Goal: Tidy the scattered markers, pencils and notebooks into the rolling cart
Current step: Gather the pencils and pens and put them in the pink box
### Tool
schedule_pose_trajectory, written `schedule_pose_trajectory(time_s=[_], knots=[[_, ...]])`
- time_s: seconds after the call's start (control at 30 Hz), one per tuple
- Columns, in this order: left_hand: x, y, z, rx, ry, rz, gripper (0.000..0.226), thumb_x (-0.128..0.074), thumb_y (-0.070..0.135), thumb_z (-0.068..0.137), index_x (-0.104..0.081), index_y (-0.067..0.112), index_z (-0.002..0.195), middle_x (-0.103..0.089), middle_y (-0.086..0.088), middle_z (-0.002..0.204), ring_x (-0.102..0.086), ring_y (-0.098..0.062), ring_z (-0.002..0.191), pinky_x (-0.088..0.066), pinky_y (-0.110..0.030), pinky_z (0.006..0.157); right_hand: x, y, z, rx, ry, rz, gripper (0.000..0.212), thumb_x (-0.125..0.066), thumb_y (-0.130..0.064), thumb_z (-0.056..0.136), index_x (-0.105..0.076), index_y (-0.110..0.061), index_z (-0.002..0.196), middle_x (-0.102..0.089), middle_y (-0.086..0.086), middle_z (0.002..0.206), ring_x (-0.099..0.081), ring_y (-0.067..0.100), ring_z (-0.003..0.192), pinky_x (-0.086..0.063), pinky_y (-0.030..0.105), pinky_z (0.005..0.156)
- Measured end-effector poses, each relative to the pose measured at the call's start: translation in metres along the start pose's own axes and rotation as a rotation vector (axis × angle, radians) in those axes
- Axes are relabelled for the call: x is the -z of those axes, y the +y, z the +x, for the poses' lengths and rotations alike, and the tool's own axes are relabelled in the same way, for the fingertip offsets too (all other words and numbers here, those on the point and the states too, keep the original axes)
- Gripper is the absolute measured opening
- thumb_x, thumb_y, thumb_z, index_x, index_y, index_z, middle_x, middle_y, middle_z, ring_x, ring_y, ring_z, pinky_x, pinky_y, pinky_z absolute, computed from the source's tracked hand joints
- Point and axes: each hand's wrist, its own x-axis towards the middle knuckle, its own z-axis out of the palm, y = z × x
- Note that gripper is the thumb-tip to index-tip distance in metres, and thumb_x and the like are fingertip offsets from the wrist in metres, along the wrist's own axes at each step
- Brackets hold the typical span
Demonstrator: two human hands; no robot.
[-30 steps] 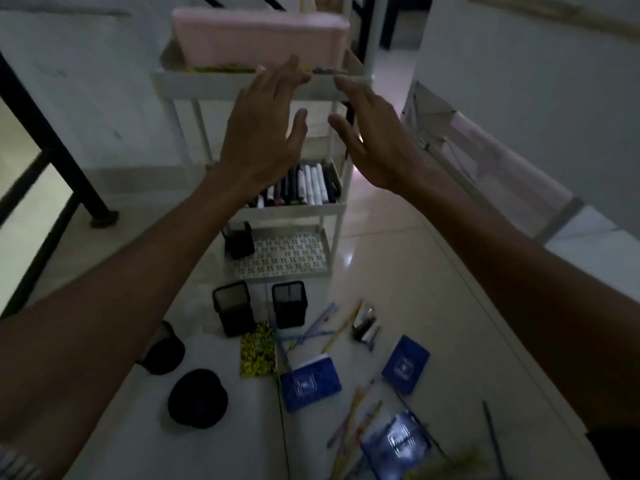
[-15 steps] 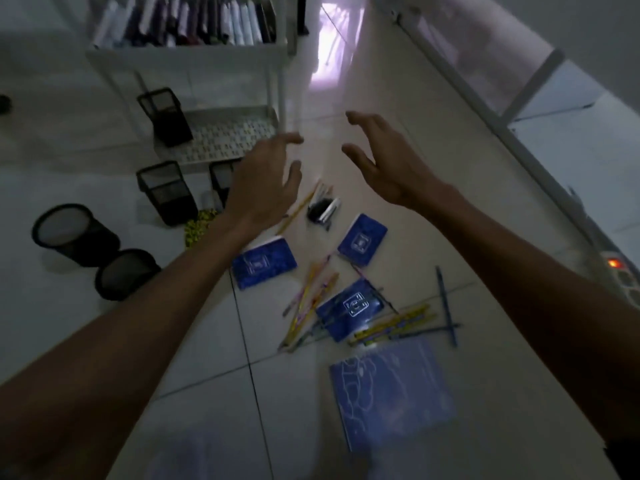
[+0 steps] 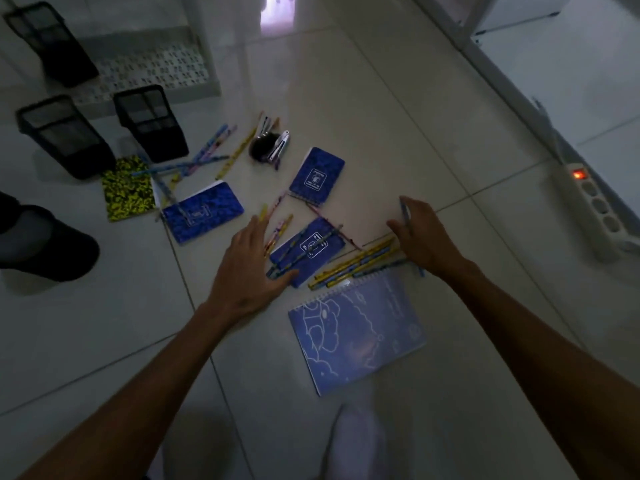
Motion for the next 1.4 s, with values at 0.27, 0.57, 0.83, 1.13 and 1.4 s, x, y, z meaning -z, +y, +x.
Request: schedule_pose_trajectory(time_s=[0.27, 0.57, 0.83, 1.13, 1.4], knots=[[-0.005, -0.01, -0.009, 0.004, 0.0, 0.061, 0.1, -0.062, 0.059, 0.081, -0.019, 0.001, 0.15, -0.037, -0.018, 0.147, -0.037, -0.033, 0.13, -0.034, -0.044, 0.108, -0.035, 0.024, -0.009, -0.138, 0.127, 0.045, 0.059, -0.063, -0.013, 0.09, -0.04, 0.002, 0.141, -0.049, 0.024, 0.132, -0.044, 0.039, 0.123, -0.032, 0.037, 0.101], [-0.005, -0.017, 0.0, -0.015, 0.106, 0.13, 0.057, -0.061, 0.015, 0.092, -0.04, 0.0, 0.142, -0.053, -0.021, 0.124, -0.046, -0.035, 0.109, -0.044, -0.044, 0.092, -0.026, 0.014, -0.011, 0.212, -0.005, 0.108, 0.042, -0.052, 0.008, 0.085, -0.062, -0.001, 0.125, -0.05, 0.018, 0.106, -0.053, 0.031, 0.096, -0.035, 0.018, 0.079], [-0.004, -0.005, 0.015, 0.047, 0.049, 0.312, 0.043, -0.06, 0.013, 0.089, -0.051, -0.001, 0.129, -0.052, -0.025, 0.112, -0.05, -0.04, 0.099, -0.049, -0.047, 0.075, -0.015, 0.01, -0.02, 0.496, -0.253, -0.164, 0.05, -0.067, -0.032, 0.086, -0.056, -0.022, 0.134, -0.049, 0.009, 0.133, -0.049, 0.026, 0.116, -0.046, 0.039, 0.096], [-0.005, 0.017, 0.031, 0.194, -0.128, 0.544, 0.033, -0.045, -0.002, 0.088, -0.042, -0.006, 0.121, -0.047, -0.026, 0.115, -0.048, -0.038, 0.104, -0.046, -0.04, 0.077, -0.009, 0.001, -0.007, 0.707, -0.382, -0.455, 0.05, -0.064, -0.038, 0.089, -0.048, -0.023, 0.134, -0.048, 0.004, 0.128, -0.045, 0.02, 0.113, -0.05, 0.034, 0.085], [-0.012, 0.017, 0.024, 0.231, -0.1, 0.576, 0.028, -0.039, -0.001, 0.093, -0.041, -0.004, 0.12, -0.046, -0.025, 0.117, -0.047, -0.037, 0.105, -0.046, -0.042, 0.08, -0.026, 0.004, -0.016, 0.778, -0.251, -0.55, 0.024, -0.042, -0.021, 0.098, -0.053, -0.011, 0.117, -0.055, 0.012, 0.108, -0.055, 0.028, 0.093, -0.047, 0.04, 0.082]])
